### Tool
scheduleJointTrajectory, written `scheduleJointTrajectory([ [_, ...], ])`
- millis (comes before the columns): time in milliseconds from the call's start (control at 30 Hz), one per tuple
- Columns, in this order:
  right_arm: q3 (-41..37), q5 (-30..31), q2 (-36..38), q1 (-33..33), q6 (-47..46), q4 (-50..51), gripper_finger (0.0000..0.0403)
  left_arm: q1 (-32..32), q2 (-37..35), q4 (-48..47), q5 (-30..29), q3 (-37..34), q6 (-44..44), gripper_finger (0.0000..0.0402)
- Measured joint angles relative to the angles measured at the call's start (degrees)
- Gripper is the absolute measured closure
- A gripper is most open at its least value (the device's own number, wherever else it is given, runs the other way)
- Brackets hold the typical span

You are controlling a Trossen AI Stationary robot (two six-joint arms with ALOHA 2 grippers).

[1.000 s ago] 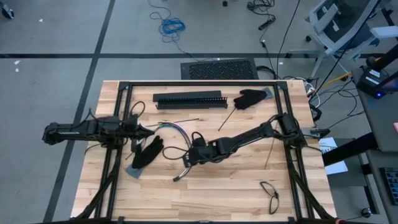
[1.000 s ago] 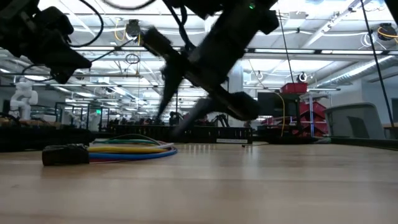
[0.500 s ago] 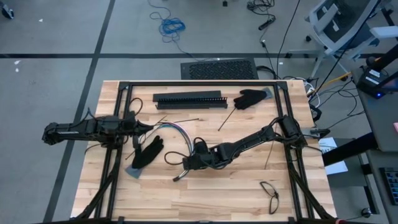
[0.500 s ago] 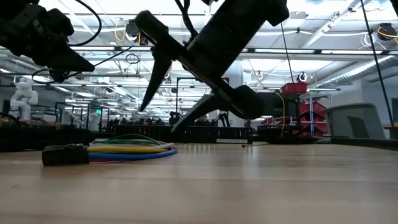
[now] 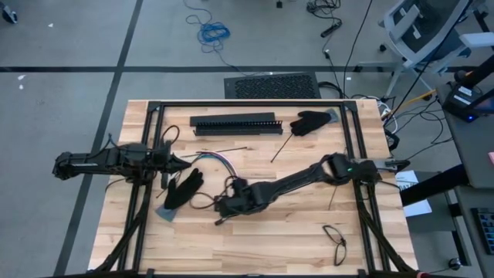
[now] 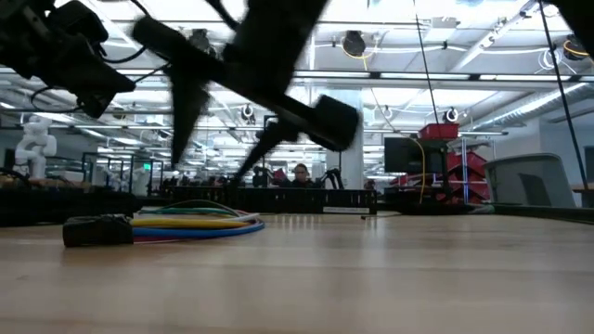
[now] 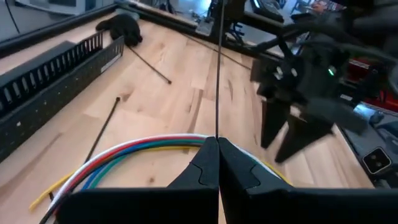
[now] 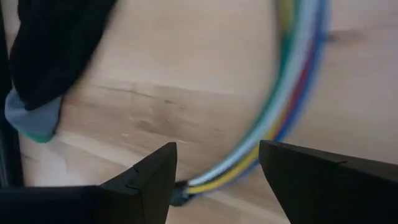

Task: Ziptie cables
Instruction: Wrap the cable wires using a zip tie

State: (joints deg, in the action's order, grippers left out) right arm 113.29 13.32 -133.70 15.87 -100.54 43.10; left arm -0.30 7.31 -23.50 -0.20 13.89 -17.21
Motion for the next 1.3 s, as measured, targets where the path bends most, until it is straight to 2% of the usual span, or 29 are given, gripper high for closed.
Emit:
scheduleJointTrajectory([
  [100, 11.91, 3.99, -4.64, -0.1, 4.45, 4.04, 0.0177, 0.0, 0.01, 2.3, -0.22, -0.03, 3.25, 0.0402],
  [167, 17.95, 11.66, -5.87, 0.38, 7.59, 5.8, 0.0177, 0.0, 0.26, 5.38, -0.59, -0.54, 4.46, 0.0402],
  [233, 20.74, 19.16, -5.7, 0.77, 9.47, 7.32, 0.0177, 0.0, 0.44, 8.32, -1.04, -1.33, 3.93, 0.0401],
  [300, 21.84, 21.77, -5.01, 0.95, 10.26, 11.84, 0.0177, 0.0, 0.44, 11.01, -1.99, -1.9, 2.59, 0.0401],
  [467, 21.43, 16.31, -4.5, 1.01, 10.43, 22.69, 0.0177, 0.0, 0.78, 17.23, -4.43, -4.38, -0.93, 0.0402],
  [600, 21.52, 19.26, -4.51, 1.5, 13.43, 18.87, 0.0177, 0.71, 1.61, 26.87, -4.59, -8.75, -6.99, 0.0401],
  [733, 21.52, 19.34, -4.51, 1.55, 15.66, 18.96, 0.0177, 1.69, 1.88, 29.0, -5.37, -10.76, -11.35, 0.0401],
  [933, 18.63, 14.44, -4.6, 3.94, 4.12, 29.94, 0.0177, 1.77, 1.88, 28.9, -4.64, -10.72, -11.98, 0.0401],
  [1000, 15.46, 10.58, -4.76, 5.04, -0.15, 27.75, 0.0177, 1.77, 1.88, 28.98, -4.56, -10.71, -12.01, 0.0401],
  [1100, 11.18, 6.14, -4.93, 5.85, -3.06, 18.02, 0.0177, 1.77, 1.88, 28.98, -4.52, -10.71, -12.05, 0.0401],
  [1200, 8.03, 3.69, -4.9, 5.43, -4.45, 8.6, 0.0177, 1.77, 1.88, 28.94, -4.41, -10.69, -12.08, 0.0401],
  [1300, 6.51, 3.04, -4.91, 4.23, -6.16, 5.89, 0.0177, 1.77, 1.88, 28.89, -3.81, -10.69, -12.09, 0.0401],
])
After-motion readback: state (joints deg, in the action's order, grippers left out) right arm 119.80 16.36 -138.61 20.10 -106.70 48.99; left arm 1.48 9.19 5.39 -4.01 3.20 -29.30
